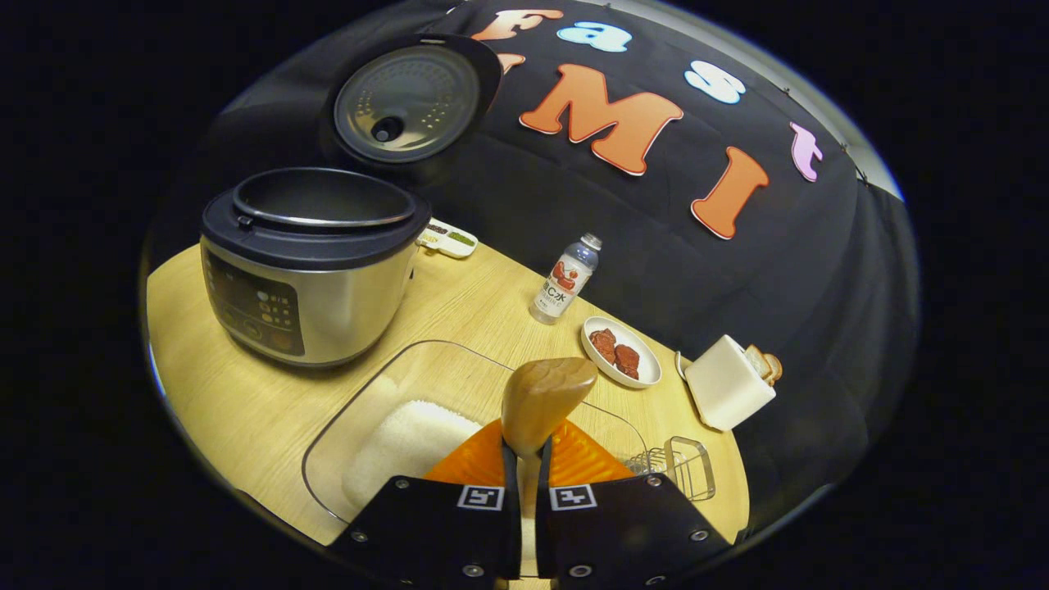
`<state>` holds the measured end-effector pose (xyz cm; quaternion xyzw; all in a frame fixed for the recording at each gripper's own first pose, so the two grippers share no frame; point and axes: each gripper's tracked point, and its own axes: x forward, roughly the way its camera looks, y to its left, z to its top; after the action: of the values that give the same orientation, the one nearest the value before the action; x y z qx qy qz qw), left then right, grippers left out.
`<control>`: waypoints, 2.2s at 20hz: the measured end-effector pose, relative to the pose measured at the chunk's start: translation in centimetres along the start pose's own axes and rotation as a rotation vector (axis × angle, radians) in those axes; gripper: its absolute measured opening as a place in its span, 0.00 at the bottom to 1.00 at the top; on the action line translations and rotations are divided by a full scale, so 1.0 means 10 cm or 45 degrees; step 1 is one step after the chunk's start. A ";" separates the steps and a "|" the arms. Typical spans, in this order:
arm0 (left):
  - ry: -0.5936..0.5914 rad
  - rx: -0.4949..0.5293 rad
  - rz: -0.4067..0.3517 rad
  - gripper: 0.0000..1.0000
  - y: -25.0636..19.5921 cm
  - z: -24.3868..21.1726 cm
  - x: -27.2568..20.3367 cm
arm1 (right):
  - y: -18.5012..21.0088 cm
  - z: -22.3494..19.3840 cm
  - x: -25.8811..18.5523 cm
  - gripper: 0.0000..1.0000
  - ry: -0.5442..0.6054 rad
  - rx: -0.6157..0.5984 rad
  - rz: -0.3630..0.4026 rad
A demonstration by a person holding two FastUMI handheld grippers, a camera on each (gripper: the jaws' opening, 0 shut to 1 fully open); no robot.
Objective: Close the left gripper, press the button to open the rice cooker; take a wooden spoon from the chopstick holder with the right hand, scoop a spoonful of rice and pour it into the rice cooker, then put the wooden spoon back into the chopstick holder.
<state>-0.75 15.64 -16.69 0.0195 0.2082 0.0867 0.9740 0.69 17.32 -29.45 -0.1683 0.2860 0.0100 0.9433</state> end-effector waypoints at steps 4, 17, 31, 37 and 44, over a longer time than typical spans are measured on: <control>0.009 -0.010 -0.015 0.92 0.02 -0.02 0.04 | 0.11 0.09 -0.04 0.06 0.019 0.130 0.052; 0.023 0.023 -0.086 0.92 -0.16 0.00 0.12 | -0.02 0.06 0.03 0.06 0.146 0.761 0.214; 0.028 0.073 -0.152 0.92 -0.50 0.13 0.17 | -0.03 -0.01 0.12 0.06 0.180 1.111 0.366; 0.015 0.102 -0.185 0.92 -0.66 0.23 0.19 | -0.05 0.03 0.12 0.06 0.197 1.245 0.432; 0.026 0.099 -0.184 0.92 -0.70 0.22 0.17 | 0.01 0.05 0.12 0.06 0.215 1.301 0.507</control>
<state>2.83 9.07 -15.91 0.0414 0.2222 0.0083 0.9741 1.91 17.49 -29.72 0.3678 0.3556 0.0345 0.8585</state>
